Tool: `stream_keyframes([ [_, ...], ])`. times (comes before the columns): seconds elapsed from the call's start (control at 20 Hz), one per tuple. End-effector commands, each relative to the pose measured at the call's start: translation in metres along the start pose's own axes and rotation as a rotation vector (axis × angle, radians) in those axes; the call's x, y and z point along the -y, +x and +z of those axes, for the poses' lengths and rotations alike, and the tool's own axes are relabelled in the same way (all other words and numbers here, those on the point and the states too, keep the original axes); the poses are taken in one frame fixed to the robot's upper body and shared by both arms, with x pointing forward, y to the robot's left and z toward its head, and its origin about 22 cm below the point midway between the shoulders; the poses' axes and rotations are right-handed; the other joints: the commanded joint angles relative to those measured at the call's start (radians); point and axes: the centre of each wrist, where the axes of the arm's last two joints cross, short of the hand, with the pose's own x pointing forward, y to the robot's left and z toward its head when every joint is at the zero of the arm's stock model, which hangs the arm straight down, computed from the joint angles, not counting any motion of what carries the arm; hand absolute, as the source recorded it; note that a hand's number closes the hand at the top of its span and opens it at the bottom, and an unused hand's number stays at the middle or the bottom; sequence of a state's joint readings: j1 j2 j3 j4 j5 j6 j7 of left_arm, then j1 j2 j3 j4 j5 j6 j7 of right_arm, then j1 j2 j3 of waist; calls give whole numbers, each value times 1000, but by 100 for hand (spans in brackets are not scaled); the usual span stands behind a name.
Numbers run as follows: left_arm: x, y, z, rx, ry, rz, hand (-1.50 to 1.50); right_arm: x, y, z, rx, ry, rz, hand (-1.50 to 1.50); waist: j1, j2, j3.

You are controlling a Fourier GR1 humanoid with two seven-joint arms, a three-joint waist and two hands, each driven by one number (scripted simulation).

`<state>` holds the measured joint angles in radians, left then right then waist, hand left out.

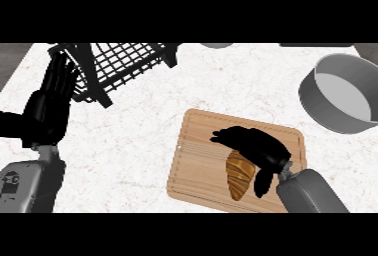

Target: Pick the croissant from the cutting board and place it in the pot

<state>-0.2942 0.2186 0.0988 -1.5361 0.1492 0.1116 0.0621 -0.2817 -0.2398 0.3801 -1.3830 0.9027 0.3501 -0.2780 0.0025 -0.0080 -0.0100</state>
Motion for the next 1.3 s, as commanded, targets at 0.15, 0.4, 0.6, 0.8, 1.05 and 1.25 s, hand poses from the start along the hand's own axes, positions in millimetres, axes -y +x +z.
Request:
stream_keyframes([
  [0.15,1,-4,10,-10,-4,-2,0,-26,31,-17,164,-10,57,150,1,8,10],
  [0.4,5,2,9,-8,15,1,0,-33,23,-4,167,-46,77,150,-3,7,10],
  [0.6,-8,13,-1,-4,1,1,0,-35,26,-11,135,-75,93,150,-3,8,10],
  [0.8,-5,-8,7,-2,11,-7,0,-10,41,-29,-39,-229,143,150,0,9,10],
  [1.05,10,0,3,7,-41,8,0,35,32,-51,-555,-374,66,150,28,22,7],
  [1.25,17,-2,3,5,-59,9,0,80,51,-71,-742,-569,43,150,62,17,9],
])
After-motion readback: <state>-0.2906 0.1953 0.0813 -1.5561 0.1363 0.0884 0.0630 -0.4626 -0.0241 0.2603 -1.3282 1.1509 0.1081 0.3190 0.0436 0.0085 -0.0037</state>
